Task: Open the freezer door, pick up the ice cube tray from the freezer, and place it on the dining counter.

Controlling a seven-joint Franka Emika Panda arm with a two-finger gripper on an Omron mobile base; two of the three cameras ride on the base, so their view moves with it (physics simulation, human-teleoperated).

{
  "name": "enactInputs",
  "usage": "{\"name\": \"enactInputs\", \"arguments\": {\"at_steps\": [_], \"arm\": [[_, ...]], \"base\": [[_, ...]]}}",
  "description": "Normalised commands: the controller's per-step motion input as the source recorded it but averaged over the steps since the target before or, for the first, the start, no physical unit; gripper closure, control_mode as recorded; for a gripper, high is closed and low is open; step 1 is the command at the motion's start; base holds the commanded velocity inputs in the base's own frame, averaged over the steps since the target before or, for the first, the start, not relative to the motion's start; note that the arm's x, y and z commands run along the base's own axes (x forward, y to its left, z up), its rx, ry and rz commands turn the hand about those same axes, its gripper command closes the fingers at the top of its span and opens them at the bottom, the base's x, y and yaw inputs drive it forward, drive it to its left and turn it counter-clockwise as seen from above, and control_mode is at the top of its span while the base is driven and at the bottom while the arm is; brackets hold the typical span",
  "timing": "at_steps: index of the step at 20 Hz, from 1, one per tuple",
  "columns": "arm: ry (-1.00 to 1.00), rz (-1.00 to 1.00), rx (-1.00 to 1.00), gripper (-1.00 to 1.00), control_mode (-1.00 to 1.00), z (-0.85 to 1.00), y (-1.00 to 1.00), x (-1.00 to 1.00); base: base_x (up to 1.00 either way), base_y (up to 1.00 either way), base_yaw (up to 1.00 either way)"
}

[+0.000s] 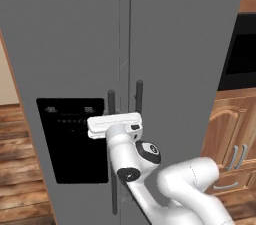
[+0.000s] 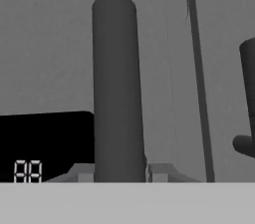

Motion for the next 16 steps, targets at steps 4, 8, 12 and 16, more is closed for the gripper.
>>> {"name": "enactInputs", "arguments": {"at_steps": [4,8,12,16], "arm": [[0.00,0.00,0.00,1.00,-1.00,0.00,0.24,-0.76],[0.00,0.00,0.00,1.00,-1.00,0.00,0.33,-0.83],[0.00,0.00,0.00,1.00,-1.00,0.00,0.37,-0.83],[0.00,0.00,0.00,1.00,-1.00,0.00,0.42,-0.74]], "base": [[0.00,0.00,0.00],[0.00,0.00,0.00],[0.00,0.00,0.00],[0.00,0.00,0.00]]}}
